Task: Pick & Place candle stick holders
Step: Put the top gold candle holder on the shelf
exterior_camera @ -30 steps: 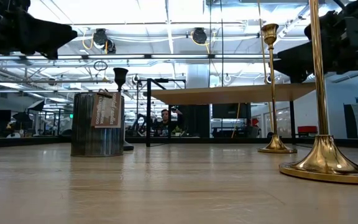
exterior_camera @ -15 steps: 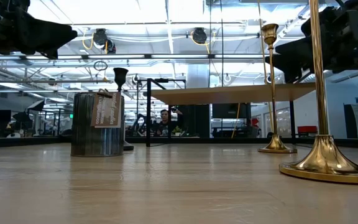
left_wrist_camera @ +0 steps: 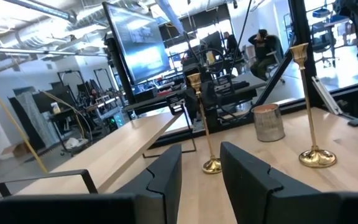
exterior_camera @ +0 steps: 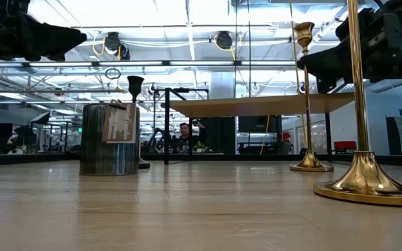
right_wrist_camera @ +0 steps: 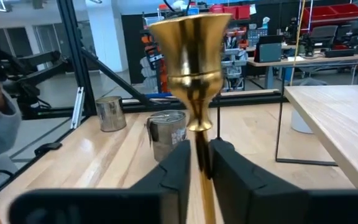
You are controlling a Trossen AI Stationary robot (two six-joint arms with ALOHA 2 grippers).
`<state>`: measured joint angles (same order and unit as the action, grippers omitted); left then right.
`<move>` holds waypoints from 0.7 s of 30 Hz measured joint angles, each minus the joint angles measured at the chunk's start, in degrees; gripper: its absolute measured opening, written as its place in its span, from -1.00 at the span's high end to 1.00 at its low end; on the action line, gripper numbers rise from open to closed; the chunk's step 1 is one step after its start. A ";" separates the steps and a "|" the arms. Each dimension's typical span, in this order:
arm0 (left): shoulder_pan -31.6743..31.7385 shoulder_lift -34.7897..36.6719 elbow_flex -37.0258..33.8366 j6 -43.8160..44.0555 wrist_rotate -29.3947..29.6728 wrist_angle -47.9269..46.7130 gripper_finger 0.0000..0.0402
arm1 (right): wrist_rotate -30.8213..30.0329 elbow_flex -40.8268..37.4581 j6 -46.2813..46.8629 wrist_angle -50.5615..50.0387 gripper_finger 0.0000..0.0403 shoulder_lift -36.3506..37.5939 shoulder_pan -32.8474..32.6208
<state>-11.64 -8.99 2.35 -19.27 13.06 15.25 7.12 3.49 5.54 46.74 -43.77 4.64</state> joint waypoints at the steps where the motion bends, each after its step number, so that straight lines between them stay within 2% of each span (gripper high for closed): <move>1: 0.00 0.01 0.00 -0.13 0.00 -0.02 0.41 | -0.77 0.00 -0.08 0.00 0.84 0.00 0.00; 4: 0.00 0.00 0.00 -0.13 0.05 -0.10 0.41 | -1.50 0.02 1.60 1.09 0.94 0.00 0.00; 7: 0.00 0.00 0.00 -0.13 0.08 -0.13 0.41 | -1.10 0.98 4.98 3.48 0.92 0.22 -0.13; 13: 0.00 0.00 0.00 -0.10 0.13 -0.17 0.41 | -1.01 6.08 6.73 1.90 0.91 0.26 -1.50; 21: 0.00 0.00 0.00 0.26 0.13 -0.16 0.41 | -1.44 17.89 3.90 -11.24 0.92 0.21 -4.76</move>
<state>-11.64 -8.99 2.35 -19.01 13.19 15.09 5.68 21.38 9.44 35.50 -43.56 -0.12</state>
